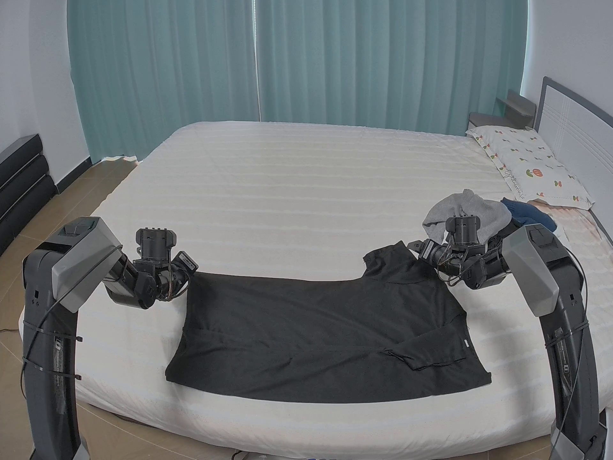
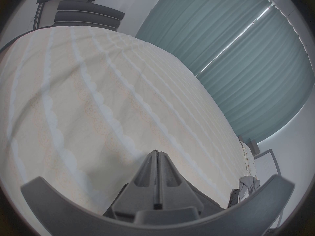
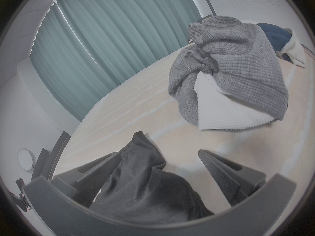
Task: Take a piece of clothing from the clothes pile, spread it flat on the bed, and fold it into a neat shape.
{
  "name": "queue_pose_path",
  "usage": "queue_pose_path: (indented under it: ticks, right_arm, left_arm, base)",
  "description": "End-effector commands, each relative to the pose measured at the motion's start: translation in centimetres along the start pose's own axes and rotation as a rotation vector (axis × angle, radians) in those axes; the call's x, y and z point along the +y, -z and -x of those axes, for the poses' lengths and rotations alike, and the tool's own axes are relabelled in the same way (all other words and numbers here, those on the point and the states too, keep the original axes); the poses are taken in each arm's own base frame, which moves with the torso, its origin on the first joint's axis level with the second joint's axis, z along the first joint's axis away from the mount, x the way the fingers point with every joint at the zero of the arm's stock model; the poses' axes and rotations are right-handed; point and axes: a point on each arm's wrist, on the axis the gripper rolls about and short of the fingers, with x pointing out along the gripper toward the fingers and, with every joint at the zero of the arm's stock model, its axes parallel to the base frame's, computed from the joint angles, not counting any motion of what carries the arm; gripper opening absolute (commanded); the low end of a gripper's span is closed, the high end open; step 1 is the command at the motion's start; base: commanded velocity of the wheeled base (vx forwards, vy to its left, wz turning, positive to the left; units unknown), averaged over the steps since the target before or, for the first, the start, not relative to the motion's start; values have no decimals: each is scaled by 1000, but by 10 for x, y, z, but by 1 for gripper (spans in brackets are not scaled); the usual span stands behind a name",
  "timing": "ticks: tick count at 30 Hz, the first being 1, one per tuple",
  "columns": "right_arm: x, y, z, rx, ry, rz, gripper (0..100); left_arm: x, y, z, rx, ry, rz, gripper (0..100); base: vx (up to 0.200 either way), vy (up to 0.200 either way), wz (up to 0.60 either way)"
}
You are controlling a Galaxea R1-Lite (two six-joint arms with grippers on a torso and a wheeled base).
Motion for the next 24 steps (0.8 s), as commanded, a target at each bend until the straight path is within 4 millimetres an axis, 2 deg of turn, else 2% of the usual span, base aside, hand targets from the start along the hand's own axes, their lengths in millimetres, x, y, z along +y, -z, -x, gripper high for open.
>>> queue_pose_path:
  ticks: [1, 12, 17, 19, 24]
  right_arm:
    - [-4, 6, -5, 6, 6, -1, 0]
    - [-5, 1, -2, -2, 8, -7, 0]
    - [-3, -7, 7, -11, 5, -11, 0]
    - [-1, -14, 20, -9, -2, -37, 0]
    - [-1, -19, 31, -8, -24, -55, 0]
  left_arm:
    - [0, 0, 0, -1, 0, 1, 0]
    - [0, 0, -1, -1, 0, 1, 0]
    - [0, -1, -1, -3, 2, -1, 0]
    - [-2, -2, 0, -6, 6, -1, 0]
    - [-6, -6, 4, -14, 15, 0, 0]
  base:
    - [0, 0, 0]
    - [0, 0, 0]
    - [0, 0, 0]
    - [0, 0, 0]
    - [0, 0, 0]
